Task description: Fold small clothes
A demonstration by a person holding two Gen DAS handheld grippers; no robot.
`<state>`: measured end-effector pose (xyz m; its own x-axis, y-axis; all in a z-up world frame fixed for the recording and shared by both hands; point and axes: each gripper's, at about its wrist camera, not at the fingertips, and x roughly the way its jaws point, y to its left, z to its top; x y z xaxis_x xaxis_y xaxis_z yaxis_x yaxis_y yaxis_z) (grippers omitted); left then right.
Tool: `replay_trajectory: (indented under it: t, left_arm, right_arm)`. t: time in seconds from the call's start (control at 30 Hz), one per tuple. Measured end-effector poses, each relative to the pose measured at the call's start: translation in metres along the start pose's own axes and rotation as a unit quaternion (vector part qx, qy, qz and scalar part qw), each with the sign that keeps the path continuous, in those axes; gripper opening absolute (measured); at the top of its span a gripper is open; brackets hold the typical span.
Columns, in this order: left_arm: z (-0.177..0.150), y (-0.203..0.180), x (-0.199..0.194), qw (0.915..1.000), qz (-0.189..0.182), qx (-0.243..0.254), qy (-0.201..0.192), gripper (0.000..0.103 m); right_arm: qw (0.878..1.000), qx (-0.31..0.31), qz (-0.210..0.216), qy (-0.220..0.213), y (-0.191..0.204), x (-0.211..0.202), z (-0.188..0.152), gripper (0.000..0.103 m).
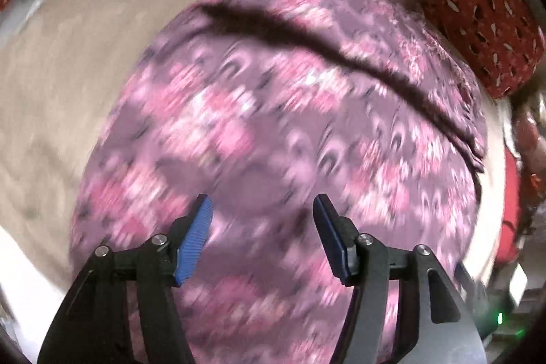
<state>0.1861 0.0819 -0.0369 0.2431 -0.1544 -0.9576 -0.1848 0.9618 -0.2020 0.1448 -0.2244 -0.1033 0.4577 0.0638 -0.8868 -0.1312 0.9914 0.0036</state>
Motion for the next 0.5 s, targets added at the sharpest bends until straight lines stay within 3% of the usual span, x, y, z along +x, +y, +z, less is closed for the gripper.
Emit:
replay_trajectory:
  t: [0.23, 0.4, 0.5]
  left_arm:
    - [-0.026, 0.062, -0.026, 0.9986, -0.015, -0.038, 0.032, 0.06]
    - [-0.051, 0.102, -0.036, 0.9976, -0.021, -0.044, 0.048, 0.06]
    - [-0.06, 0.112, -0.034, 0.9966, -0.028, -0.043, 0.064, 0.06]
  right_arm:
    - [1.0, 0.012, 0.011, 0.001, -0.011, -0.003, 0.003, 0.103]
    - [0.993, 0.085, 0.074, -0.02, -0.032, -0.039, -0.013, 0.098]
    - [0.992, 0.097, 0.075, -0.035, -0.046, -0.06, -0.027, 0.098]
